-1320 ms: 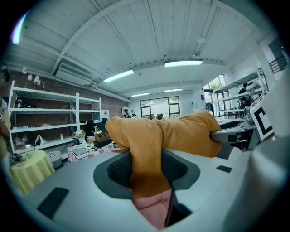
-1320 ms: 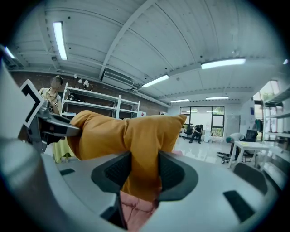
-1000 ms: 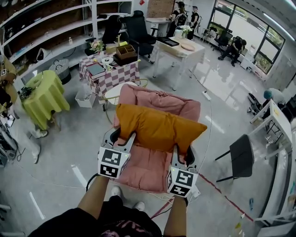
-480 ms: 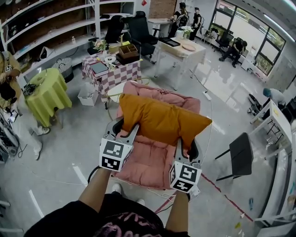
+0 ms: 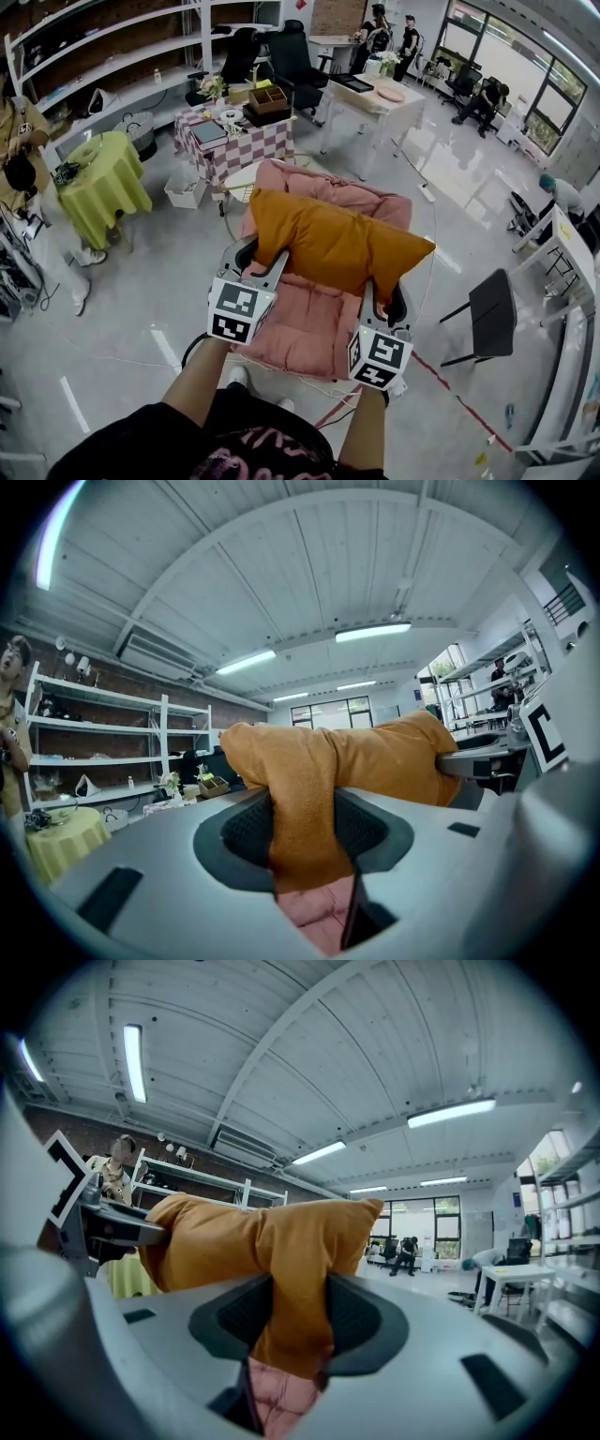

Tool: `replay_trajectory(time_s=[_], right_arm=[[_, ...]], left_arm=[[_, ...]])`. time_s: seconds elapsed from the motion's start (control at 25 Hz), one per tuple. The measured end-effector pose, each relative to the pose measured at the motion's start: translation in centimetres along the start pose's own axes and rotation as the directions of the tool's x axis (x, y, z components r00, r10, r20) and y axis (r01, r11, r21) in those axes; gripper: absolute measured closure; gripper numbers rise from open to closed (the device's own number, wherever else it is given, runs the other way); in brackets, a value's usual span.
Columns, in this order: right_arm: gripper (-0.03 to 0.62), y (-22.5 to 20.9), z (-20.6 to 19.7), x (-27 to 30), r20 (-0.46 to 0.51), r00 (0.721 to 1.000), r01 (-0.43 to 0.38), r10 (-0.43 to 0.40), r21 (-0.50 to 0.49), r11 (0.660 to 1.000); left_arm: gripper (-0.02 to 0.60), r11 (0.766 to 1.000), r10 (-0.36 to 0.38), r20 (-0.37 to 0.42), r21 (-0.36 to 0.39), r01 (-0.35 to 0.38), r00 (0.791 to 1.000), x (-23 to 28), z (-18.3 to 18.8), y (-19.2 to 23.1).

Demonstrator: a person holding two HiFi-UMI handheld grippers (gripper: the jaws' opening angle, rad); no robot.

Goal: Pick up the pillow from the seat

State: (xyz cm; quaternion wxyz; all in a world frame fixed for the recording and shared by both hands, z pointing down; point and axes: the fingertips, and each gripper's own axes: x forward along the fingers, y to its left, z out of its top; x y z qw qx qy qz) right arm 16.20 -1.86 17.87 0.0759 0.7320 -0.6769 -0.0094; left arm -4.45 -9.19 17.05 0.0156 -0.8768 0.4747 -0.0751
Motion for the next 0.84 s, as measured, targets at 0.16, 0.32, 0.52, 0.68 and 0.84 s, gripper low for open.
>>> replay_trajectory(time_s=[0.16, 0.32, 0.52, 0.68, 0.84], right_arm=[[0.404, -0.2, 0.0, -0.1, 0.0, 1.0, -0.008, 0.008, 0.0, 1.0], [0.404, -0.8, -0.1, -0.3, 0.0, 1.0, -0.006, 0.006, 0.002, 1.0], [0.404, -1.0, -0.3, -0.3, -0.001, 1.0, -0.004, 0.004, 0.003, 1.0], [0.404, -1.4, -0.3, -0.4, -0.003, 1.0, -0.004, 0.004, 0.0, 1.0], [0.404, -1.5, -0.4, -0.4, -0.003, 1.0, -0.003, 0.003, 0.003, 1.0]], left_arm=[[0.399, 1.0, 0.004, 0.0, 0.0, -0.004, 1.0, 0.0, 0.1, -0.3], [0.399, 1.0, 0.003, -0.004, 0.001, -0.003, 1.0, 0.0, 0.1, -0.8], [0.399, 1.0, 0.0, -0.003, 0.005, 0.0, 1.0, 0.2, 0.2, -1.1], [0.399, 1.0, -0.001, -0.008, -0.001, 0.001, 1.0, 0.3, 0.0, -1.5], [0.399, 1.0, -0.001, -0.008, -0.001, 0.001, 1.0, 0.5, 0.0, -1.6]])
